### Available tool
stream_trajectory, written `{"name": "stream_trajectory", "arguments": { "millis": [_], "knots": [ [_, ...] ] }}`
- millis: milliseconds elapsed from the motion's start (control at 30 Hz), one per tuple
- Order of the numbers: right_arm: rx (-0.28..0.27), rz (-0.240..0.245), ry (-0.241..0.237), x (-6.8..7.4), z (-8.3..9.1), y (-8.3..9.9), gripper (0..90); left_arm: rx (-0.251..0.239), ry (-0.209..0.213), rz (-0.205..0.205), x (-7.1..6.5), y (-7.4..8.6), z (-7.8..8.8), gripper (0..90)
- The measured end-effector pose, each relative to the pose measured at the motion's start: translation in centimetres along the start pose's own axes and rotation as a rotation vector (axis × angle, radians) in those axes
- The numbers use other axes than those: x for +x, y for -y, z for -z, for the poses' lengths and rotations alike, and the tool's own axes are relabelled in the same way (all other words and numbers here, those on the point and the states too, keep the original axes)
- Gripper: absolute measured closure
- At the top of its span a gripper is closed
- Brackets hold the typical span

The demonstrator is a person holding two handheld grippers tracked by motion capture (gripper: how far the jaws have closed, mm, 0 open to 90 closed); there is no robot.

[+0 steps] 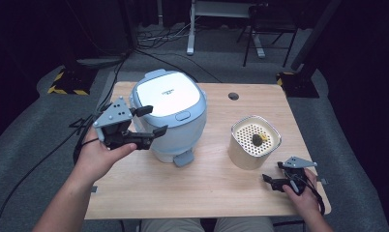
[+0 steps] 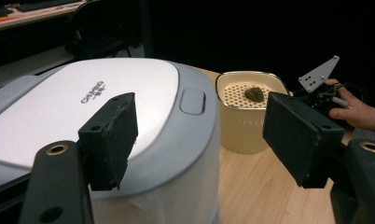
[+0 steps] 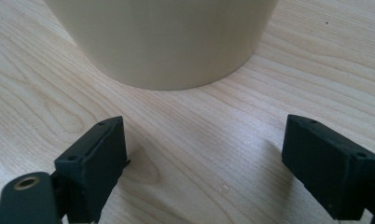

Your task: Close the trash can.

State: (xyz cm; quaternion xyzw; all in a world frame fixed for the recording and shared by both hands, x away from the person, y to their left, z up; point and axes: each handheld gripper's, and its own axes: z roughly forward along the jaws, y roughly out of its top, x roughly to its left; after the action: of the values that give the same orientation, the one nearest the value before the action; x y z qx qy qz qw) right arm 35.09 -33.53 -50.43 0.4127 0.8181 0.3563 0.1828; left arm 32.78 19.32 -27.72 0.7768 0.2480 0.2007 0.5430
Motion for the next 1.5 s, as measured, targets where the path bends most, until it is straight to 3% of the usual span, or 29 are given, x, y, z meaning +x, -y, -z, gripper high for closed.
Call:
{"name": "stream_trajectory", "arguments": {
  "millis": [100,333,533,833,933,1067,1233,1500],
  "knots": [
    [0.000,0.000,0.000,0.0,0.0,0.0,14.1,-0.024,-0.013,0.006,-0.8,1.1,0.7,28.4],
    [0.000,0.000,0.000,0.0,0.0,0.0,14.1,-0.001,-0.029,0.024,-2.1,3.8,1.0,28.0],
    [0.000,0.000,0.000,0.0,0.0,0.0,14.0,0.031,-0.095,0.034,-2.3,6.9,0.0,28.1],
    [0.000,0.000,0.000,0.0,0.0,0.0,14.1,0.103,-0.080,0.093,-2.3,11.9,-2.0,27.8],
    [0.000,0.000,0.000,0.0,0.0,0.0,14.0,0.115,-0.084,0.110,-1.9,12.9,-2.5,28.1],
    [0.000,0.000,0.000,0.0,0.0,0.0,14.1,0.179,-0.078,0.151,-1.6,15.3,-3.7,28.4],
    [0.000,0.000,0.000,0.0,0.0,0.0,14.0,0.253,-0.078,0.165,-1.4,17.5,-4.7,26.7],
    [0.000,0.000,0.000,0.0,0.0,0.0,14.0,0.339,-0.067,0.184,-1.3,19.2,-5.5,25.0]
  ]
}}
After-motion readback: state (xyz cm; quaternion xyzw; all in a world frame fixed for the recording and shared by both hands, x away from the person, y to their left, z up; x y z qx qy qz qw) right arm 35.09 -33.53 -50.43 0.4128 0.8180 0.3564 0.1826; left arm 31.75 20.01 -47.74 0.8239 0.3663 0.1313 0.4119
